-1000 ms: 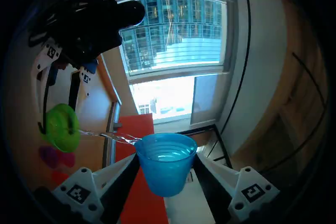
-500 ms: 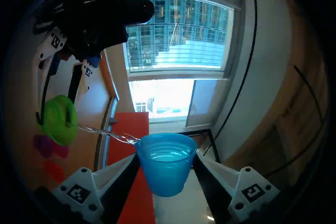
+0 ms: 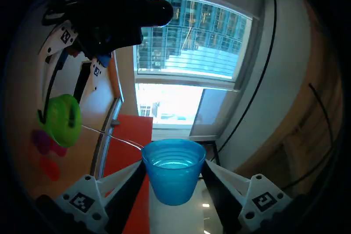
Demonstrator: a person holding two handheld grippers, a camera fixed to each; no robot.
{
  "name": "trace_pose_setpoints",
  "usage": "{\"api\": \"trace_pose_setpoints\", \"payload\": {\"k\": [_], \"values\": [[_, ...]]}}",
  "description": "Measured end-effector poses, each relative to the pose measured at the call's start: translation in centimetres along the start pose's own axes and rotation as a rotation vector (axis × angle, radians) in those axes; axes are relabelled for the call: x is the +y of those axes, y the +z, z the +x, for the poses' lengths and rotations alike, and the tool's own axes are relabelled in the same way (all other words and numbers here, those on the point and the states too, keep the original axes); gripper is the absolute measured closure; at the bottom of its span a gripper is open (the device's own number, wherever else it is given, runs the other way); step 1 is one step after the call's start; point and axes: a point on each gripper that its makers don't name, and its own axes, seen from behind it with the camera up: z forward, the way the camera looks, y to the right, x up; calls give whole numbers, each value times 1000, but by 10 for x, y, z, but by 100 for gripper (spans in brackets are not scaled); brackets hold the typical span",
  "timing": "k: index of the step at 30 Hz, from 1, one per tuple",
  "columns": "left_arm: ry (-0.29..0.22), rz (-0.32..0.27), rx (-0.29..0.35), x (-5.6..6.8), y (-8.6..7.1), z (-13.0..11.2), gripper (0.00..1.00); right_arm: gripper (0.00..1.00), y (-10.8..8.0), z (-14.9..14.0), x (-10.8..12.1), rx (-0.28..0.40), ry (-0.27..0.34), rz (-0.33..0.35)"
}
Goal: Pour water
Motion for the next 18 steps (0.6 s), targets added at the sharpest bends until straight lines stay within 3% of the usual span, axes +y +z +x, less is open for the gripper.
{"api": "trace_pose_setpoints", "payload": {"k": [11,18], "values": [[-7,3,6,-2,1,-1,15,12,1,12,-2,14,-69,-1],[-10,10,8,-6,0,-1,15,12,1,12,-3,15,-35,-7]]}}
